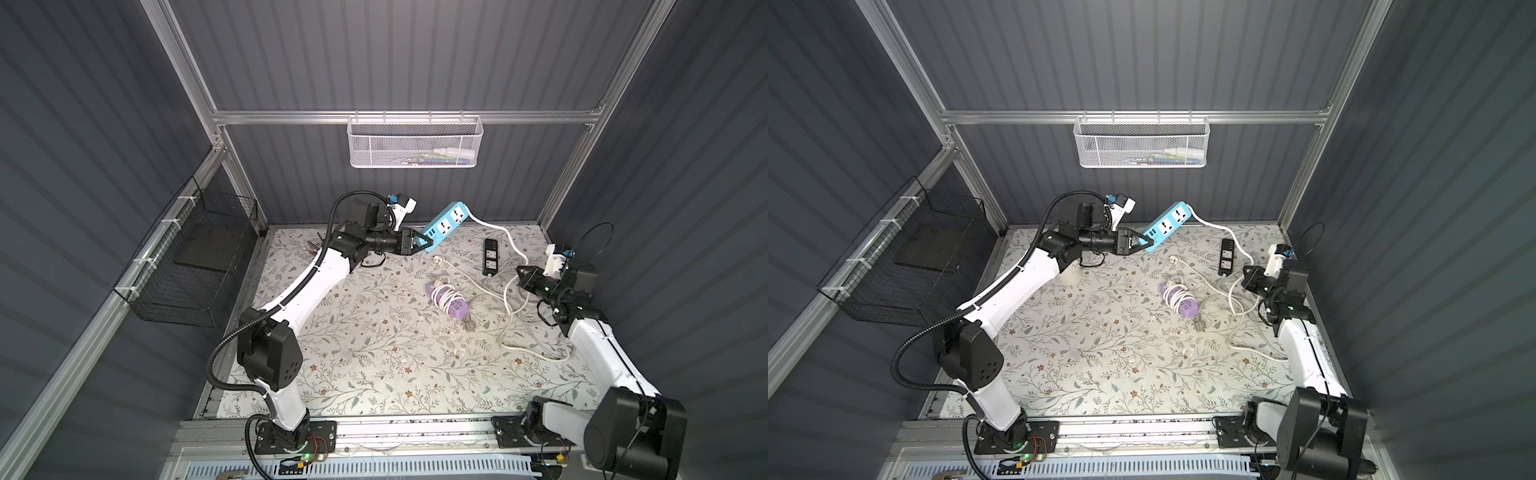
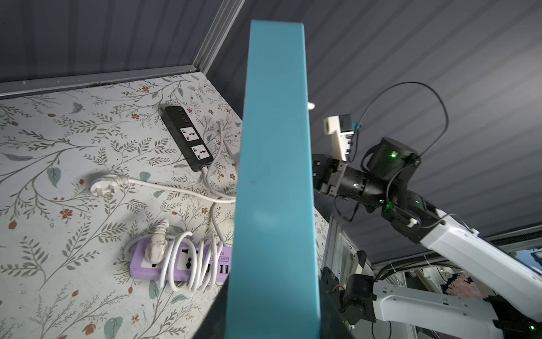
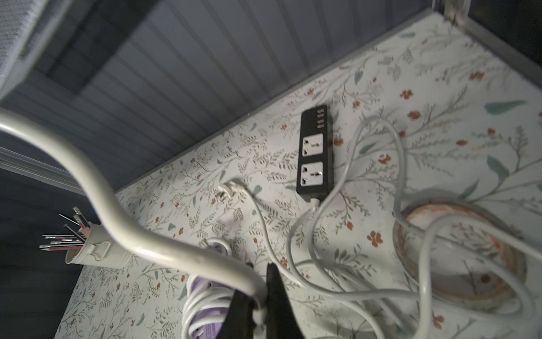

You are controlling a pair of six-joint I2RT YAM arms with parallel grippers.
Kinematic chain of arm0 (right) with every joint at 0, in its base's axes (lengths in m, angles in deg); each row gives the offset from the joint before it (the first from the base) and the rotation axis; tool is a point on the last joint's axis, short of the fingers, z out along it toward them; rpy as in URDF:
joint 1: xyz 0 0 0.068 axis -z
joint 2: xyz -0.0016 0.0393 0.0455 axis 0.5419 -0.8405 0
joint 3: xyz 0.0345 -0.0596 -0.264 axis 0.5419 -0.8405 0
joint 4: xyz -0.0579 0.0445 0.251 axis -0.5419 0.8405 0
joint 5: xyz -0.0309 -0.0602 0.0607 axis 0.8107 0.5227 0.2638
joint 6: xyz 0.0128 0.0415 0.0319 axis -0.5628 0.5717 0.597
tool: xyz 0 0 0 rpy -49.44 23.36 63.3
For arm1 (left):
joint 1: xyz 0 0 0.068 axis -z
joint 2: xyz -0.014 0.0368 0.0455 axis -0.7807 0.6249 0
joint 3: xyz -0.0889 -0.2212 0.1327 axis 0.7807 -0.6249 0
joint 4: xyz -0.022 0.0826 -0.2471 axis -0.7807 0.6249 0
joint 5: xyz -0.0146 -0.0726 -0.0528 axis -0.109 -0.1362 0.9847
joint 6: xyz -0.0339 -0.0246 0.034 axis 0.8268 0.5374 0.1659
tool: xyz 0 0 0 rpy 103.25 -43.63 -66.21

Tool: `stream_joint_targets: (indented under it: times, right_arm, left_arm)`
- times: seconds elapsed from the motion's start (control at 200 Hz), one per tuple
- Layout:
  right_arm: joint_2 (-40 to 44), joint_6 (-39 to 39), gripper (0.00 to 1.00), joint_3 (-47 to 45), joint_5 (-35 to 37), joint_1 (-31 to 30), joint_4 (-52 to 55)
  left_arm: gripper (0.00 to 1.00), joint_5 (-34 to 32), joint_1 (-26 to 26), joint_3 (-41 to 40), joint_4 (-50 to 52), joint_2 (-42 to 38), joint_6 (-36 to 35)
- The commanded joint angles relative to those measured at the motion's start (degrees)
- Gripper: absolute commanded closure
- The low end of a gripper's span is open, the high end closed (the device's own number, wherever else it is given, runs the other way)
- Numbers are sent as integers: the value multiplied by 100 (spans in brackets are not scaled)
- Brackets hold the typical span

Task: Unwrap the cord wrapped around the power strip
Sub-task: Unwrap the power cord from the power strip.

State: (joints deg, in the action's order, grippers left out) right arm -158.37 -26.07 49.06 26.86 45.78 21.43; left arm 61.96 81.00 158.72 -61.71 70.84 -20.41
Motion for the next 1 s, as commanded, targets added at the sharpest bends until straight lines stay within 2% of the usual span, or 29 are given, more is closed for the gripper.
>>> stream_joint_targets:
  times: [0.0, 0.14, 0.16, 0.3, 0.45, 0.635, 0.705, 0.775, 0.996]
  right_arm:
    - [-330, 108, 100, -194, 473, 9, 253]
    - [-740, 132, 100, -163, 504, -60, 169]
    - [-794, 142, 100, -157, 713, -85, 162]
    - [-1069, 150, 100, 24, 881, -419, 197]
    - [-1454, 143, 100, 301, 1001, -740, 306]
    - [-1296, 86, 100, 226, 907, -840, 408]
    - [-930, 8, 83, 200, 848, -849, 509]
    - [-580, -116, 60, 262, 839, -850, 671]
    - [328, -410, 10, 559, 912, -853, 1470]
  left_arm:
    - [100, 153, -67, 77, -498, -20, 14]
    - [100, 291, 16, -35, -600, -37, 73]
    - [100, 303, 27, -48, -619, -51, 79]
    - [100, 493, 108, -182, -1027, 0, 421]
    - [100, 413, 144, -250, -1093, 32, 476]
    - [100, -35, 144, -106, -433, -26, -45]
    - [100, -207, 144, 25, -63, 65, -275]
    - [100, -404, 144, 115, 173, 147, -379]
    - [100, -1225, 144, 690, 1337, 375, -931]
